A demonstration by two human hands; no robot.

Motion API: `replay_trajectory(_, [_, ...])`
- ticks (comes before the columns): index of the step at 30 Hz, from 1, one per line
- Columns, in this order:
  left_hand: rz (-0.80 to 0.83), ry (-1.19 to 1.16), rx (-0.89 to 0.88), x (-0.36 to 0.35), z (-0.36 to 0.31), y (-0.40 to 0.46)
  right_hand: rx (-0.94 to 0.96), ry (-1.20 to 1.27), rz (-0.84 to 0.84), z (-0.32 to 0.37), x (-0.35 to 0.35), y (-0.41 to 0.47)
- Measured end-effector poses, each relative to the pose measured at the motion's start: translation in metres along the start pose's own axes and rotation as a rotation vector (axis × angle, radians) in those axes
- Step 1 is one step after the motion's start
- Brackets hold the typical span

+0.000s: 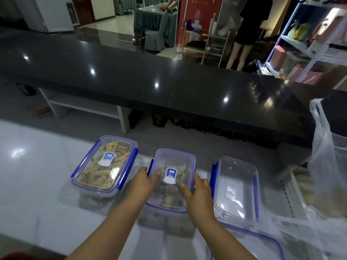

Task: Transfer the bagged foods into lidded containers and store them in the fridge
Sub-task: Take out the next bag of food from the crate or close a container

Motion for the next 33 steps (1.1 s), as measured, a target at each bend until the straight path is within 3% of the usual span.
replay_trajectory(5, [-0.255, 0.220, -0.222, 0.018, -0.030, -0.016, -0.044, 0.071, 0.037, -0.010, -0.011, 0.003])
replay_trajectory(9, [-0.316, 0.280, -0.220, 0.018, -0.033, -0.020, -0.080, 0.263, 0.049, -0.020, -0.019, 0.002])
replay_trajectory(13, [-0.355, 0.531, -0.238, 0.013, -0.047, -0.028, -0.055, 0.208, -0.037, -0.011, -0.006, -0.004])
replay_trajectory(15, [-0.326, 0.706, -0.345, -0.004, -0.059, -0.034, 0.015, 0.119, -0.115, 0.002, 0.001, -0.007])
replay_trajectory(20, [-0.156, 0.753, -0.556, -0.038, -0.055, -0.046, -0.015, 0.133, -0.167, 0.001, -0.002, -0.006])
replay_trajectory(24, [-0.063, 0.781, -0.526, -0.036, -0.052, -0.044, -0.009, 0.088, -0.207, 0.004, -0.008, -0.007])
replay_trajectory(29, [-0.087, 0.756, -0.532, -0.018, -0.045, -0.041, 0.028, -0.067, -0.180, 0.028, -0.018, -0.009])
replay_trajectory(33, [-0.096, 0.750, -0.590, -0.010, -0.046, -0.042, 0.020, -0.051, -0.155, 0.035, -0.019, -0.013])
Point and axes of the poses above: each hand's wrist, its own y-axis towards the middle knuckle, its own x-axis out of the back of the hand, z = x × y, the point moved 10 cm from there along y, towards the middle knuckle, and after that the axes turned 14 degrees about z, right-handed, at the moved point
